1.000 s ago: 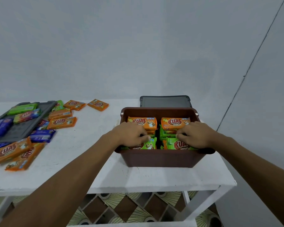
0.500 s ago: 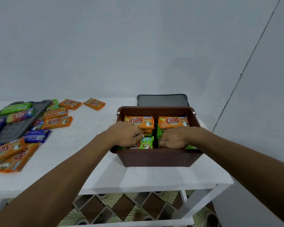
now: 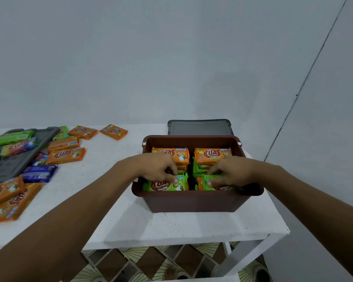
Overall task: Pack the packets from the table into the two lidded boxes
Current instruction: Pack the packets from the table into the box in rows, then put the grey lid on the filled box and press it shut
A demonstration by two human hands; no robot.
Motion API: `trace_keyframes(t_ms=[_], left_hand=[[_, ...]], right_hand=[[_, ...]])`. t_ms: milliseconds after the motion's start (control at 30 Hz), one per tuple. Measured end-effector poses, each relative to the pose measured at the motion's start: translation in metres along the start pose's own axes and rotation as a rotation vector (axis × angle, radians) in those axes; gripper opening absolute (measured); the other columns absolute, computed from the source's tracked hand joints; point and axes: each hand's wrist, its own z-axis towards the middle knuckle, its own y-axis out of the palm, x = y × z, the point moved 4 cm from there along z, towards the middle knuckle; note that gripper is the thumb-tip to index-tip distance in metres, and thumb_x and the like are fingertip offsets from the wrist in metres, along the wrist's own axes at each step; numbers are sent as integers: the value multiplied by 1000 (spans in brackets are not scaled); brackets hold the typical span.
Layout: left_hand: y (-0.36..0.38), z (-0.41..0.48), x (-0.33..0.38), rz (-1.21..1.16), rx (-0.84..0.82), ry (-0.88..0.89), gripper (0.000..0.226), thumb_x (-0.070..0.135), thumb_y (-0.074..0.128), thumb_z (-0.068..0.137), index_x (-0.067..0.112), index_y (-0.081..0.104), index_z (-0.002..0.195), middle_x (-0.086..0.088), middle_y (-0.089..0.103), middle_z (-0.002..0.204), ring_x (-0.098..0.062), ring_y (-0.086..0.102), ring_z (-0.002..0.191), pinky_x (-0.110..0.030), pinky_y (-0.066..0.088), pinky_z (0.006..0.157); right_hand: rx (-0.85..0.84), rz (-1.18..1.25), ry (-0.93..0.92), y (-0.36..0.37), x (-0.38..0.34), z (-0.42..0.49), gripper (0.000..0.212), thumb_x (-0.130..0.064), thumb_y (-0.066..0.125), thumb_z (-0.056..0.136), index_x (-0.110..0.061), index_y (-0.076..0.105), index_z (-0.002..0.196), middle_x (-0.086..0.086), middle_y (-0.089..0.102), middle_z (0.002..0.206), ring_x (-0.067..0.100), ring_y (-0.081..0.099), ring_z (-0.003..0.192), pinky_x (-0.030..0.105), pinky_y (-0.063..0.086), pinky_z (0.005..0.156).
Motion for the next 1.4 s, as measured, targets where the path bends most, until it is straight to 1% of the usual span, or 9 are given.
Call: trace_keyframes(t_ms=[133,233,400,667,767,933,1067,1167,1400], left_hand=[[-11,2,-5,-55,189,71,31,43,58,93,18,74,100,7,72,93,-5,66,82,-31,56,76],[-27,4,-13,66,431,103,23,41,58,93,23,71,96,9,68,90,-6,61,79,-36,53,72],[-34,20,-32,227,290,61,25,41,59,92,26,71,109,8,65,106,-10,59,92,-36,50,81],[-85,59,-72,11,647,9,15,35,59,93,24,69,93,14,62,85,-3,56,71,-28,49,66],[-94,88,-107,-115,645,-105,19,37,58,93,23,70,94,13,67,90,-2,58,70,-30,50,70],[-83,134,-163,-158,442,-357,35,49,54,93,20,65,109,-1,67,111,-18,62,97,-36,50,87],[-75,159,-188,-294,295,-515,49,55,48,94,14,59,119,-6,67,110,-16,69,66,-27,52,60],[-74,171,-184,-367,223,-493,50,52,48,96,9,61,118,-12,71,93,-18,70,61,-26,55,60],[-91,152,-183,-572,474,-534,63,54,46,96,13,38,143,-11,70,82,-21,71,67,-35,59,75]], right_hand=[[258,58,-47,-20,11,-8,27,-40,59,93,-25,67,114,-13,69,95,1,64,82,26,54,73],[453,-33,-20,-33,21,-4,27,-40,56,94,-25,67,113,-12,63,100,1,56,85,26,47,74],[385,-126,1,-41,32,19,24,-39,54,93,-28,70,107,-12,69,99,6,59,84,30,51,74],[762,257,109,-80,84,66,13,-29,60,91,-23,70,87,-8,66,69,10,60,66,33,51,64],[678,344,220,-87,118,93,7,-31,60,91,-27,66,93,-5,68,90,15,63,87,32,49,73],[359,379,524,-76,168,124,55,-39,58,93,-17,41,141,12,50,138,29,59,112,32,46,87],[254,541,771,-70,189,137,72,-43,57,92,-16,22,149,20,50,133,31,57,96,30,48,67],[247,570,781,-72,193,146,67,-45,56,92,-13,27,143,16,54,121,21,55,74,24,41,47],[464,975,730,-77,190,146,71,-47,54,93,-21,19,148,12,56,113,24,63,79,37,55,67]])
